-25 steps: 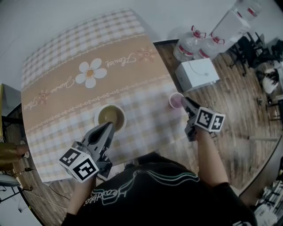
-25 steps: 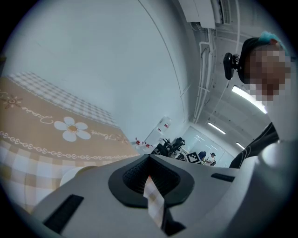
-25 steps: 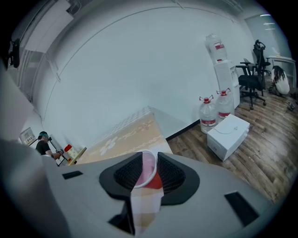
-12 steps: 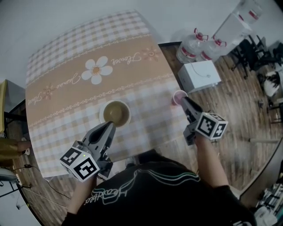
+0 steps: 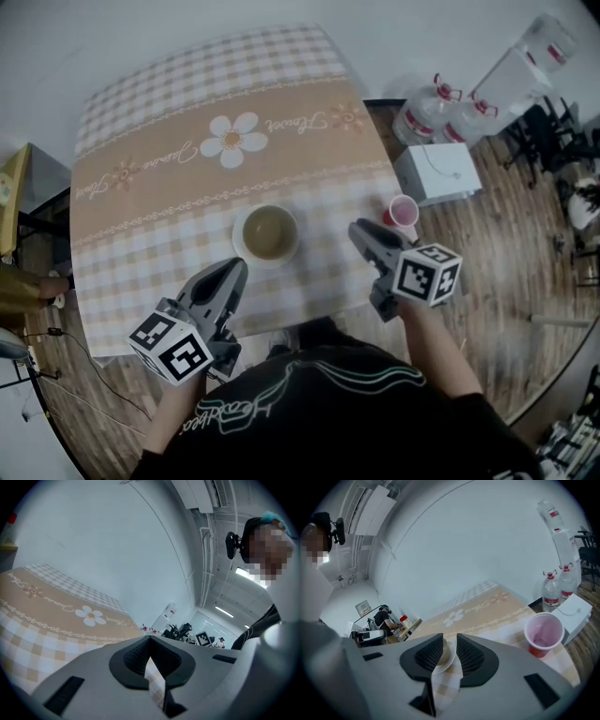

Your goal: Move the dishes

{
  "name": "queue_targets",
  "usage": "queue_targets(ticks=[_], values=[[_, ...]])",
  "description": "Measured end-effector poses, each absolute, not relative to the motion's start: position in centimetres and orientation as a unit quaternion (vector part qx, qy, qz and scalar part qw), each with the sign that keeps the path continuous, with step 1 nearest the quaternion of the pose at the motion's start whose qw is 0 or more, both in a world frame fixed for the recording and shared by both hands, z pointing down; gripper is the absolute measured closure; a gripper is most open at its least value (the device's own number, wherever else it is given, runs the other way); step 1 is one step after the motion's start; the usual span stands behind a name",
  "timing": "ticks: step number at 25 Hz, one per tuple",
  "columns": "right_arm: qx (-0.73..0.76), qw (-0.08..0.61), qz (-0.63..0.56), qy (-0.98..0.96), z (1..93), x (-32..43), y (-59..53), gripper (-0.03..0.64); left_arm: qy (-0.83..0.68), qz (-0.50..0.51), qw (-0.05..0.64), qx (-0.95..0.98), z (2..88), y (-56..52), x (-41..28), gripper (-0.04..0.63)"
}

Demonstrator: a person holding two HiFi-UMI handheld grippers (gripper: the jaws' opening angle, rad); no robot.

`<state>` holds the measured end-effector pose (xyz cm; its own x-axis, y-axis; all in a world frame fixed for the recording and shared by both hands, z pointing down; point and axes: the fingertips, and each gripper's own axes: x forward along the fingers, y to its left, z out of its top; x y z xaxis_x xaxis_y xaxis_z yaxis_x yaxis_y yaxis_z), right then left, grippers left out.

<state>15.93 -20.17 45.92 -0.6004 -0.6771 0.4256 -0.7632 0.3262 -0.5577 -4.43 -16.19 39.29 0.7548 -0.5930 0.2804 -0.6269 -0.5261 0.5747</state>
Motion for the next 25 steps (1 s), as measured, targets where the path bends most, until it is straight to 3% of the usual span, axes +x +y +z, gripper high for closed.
queue_targets(ticks=[10,25], values=[[0.369,0.087,0.422,-0.824,49.3,8.8,-21.2,0.52,-0.404,0.016,0.342,0.848,39.3,-15.1,-9.5,0.601],[0.393,0.186,0.422,-0.796,54.9,5.3,-23.3,0.517,-0.454,0.009,0.355,0.817,40.7,-14.2,-14.0,0.601]])
